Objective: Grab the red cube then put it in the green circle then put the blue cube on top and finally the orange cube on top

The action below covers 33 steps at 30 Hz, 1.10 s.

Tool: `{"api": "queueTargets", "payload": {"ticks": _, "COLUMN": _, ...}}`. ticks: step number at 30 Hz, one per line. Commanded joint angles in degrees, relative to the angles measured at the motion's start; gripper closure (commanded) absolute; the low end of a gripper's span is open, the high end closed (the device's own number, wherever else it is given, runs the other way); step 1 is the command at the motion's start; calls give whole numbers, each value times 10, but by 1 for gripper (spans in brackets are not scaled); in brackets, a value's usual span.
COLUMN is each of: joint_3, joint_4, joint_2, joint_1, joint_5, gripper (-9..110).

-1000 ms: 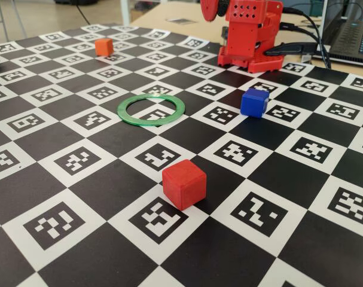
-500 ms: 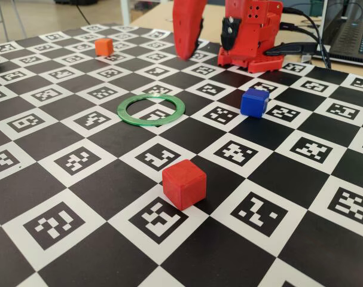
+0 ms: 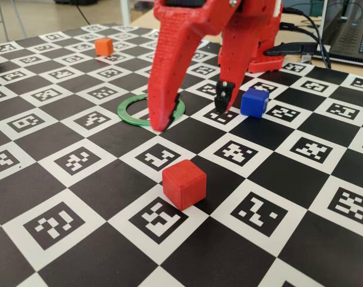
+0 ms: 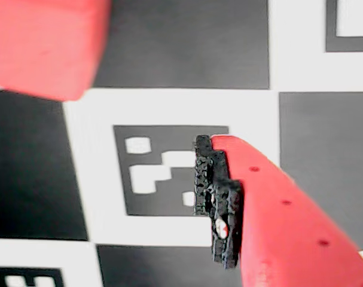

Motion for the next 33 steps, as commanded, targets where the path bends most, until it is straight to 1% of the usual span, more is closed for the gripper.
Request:
{"api": "queueTargets", "payload": {"ticks": 1, "joint_3": -50, "joint_4": -22, "joint_2": 8, "joint_1": 8, "joint_5": -14, "gripper": 61}}
{"api": "queueTargets", "payload": {"ticks": 17, "joint_3": -70, "joint_4": -59, "joint_2": -69, "joint_1": 28, "joint_5": -61, "gripper": 60}}
{"api": "queueTargets", "payload": {"ticks": 33, "joint_3": -72, "joint_4": -84, "joint_2": -95, "joint_1": 17, "joint_5": -46, "gripper": 59}}
